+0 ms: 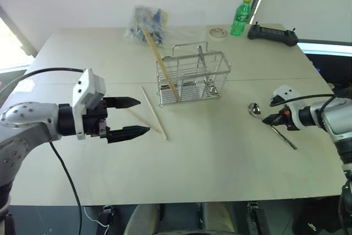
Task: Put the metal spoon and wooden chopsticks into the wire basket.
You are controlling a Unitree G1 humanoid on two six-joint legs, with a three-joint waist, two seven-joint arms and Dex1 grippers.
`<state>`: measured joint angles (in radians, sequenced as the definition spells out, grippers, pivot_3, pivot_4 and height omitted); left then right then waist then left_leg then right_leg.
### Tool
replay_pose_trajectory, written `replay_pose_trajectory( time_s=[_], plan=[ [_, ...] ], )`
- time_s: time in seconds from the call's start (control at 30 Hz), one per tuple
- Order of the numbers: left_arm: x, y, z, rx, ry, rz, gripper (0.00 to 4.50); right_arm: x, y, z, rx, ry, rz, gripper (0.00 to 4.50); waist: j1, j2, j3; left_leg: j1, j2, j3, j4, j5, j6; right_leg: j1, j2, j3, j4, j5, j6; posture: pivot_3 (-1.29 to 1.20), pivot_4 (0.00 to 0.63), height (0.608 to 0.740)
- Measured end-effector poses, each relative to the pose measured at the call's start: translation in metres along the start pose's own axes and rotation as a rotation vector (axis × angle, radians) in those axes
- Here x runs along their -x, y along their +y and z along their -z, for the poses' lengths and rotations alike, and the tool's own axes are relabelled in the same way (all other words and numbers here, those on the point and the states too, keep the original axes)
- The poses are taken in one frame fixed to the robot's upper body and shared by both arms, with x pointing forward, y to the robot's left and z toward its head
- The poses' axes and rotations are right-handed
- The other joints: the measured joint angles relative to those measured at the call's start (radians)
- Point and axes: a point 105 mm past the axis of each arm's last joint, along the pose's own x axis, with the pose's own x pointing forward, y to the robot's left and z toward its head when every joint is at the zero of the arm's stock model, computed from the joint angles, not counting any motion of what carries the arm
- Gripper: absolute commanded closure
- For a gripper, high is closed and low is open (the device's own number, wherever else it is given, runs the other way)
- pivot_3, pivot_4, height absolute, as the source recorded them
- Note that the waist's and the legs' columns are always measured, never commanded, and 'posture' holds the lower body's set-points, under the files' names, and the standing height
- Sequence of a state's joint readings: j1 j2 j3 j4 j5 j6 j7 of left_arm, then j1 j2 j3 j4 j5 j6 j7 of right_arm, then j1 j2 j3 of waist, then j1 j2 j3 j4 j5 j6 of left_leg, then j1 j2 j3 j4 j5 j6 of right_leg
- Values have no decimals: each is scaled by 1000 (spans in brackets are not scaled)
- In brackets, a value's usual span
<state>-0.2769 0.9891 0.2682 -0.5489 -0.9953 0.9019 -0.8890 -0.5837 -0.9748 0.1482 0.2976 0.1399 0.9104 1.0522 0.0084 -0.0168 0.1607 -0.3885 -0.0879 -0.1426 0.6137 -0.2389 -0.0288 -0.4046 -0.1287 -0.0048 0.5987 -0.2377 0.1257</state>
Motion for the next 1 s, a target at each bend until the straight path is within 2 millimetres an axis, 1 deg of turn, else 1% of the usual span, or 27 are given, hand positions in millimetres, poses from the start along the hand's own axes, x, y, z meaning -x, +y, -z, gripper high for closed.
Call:
replay_pose_trajectory(
  time_s=[0.23,0.33,0.4,0.47,0.53,0.57,0.6,0.7,0.77,0.8,0.9,0.97,1.0],
  plan=[
    [0,3,-3,-2,-8,-1,0,0,-1,3,15,-30,19,4437,1,-2,-1,1,0,0,0,0,0,1,0,0,0,0,0,0,150,713],
    [0,5,-8,-10,-27,-4,0,-5,-4,0,43,-108,79,4437,-2,-3,-1,1,0,1,1,0,-1,1,0,1,0,2,0,0,150,713],
    [0,7,-9,-12,-37,-10,0,-3,-6,-4,52,-192,126,4437,-4,-2,0,1,0,2,2,1,-1,1,0,2,0,3,2,0,150,713],
    [0,9,-9,-6,-48,-19,0,11,-8,-26,24,-356,170,4437,-8,0,1,1,0,3,2,1,-1,0,0,3,1,5,3,0,150,713],
    [0,9,-10,-2,-57,-24,0,30,-10,-46,-29,-510,215,4437,-10,1,1,1,1,2,1,1,-1,0,1,3,1,5,3,0,150,713],
    [0,9,-11,1,-66,-27,0,44,-10,-57,-51,-602,248,4437,-9,1,1,1,1,2,0,1,-1,-1,2,3,1,5,3,0,150,713],
    [0,10,-11,3,-70,-32,0,59,-8,-67,-49,-691,279,4437,-7,1,1,1,1,1,0,1,-1,-1,2,3,1,6,6,0,150,713],
    [0,12,-12,3,-76,-46,0,87,4,-93,-50,-878,309,4437,-7,1,1,1,1,2,-1,1,-1,-1,3,3,0,6,6,0,150,713],
    [0,14,-18,-10,-89,-50,0,98,10,-112,-64,-970,299,4437,-11,1,1,1,2,2,0,1,-1,-1,3,3,0,7,4,0,150,713],
    [0,16,-22,-20,-99,-54,0,104,15,-129,-77,-1041,285,4437,-16,1,1,1,1,2,1,1,-2,-1,3,3,0,7,2,0,150,713],
    [1,20,-32,-44,-124,-54,0,119,32,-170,-62,-1180,257,4437,-22,1,1,2,1,2,1,2,-3,-1,4,3,0,8,0,0,150,713],
    [2,24,-36,-51,-129,-59,0,124,46,-193,-39,-1246,214,4437,-23,1,1,2,3,2,0,2,-3,-1,6,3,0,9,2,0,150,713],
    [2,27,-38,-53,-132,-63,0,123,53,-203,-32,-1269,187,4437,-23,1,1,2,3,2,0,2,-3,-1,6,3,0,9,3,0,150,713]
  ],
)
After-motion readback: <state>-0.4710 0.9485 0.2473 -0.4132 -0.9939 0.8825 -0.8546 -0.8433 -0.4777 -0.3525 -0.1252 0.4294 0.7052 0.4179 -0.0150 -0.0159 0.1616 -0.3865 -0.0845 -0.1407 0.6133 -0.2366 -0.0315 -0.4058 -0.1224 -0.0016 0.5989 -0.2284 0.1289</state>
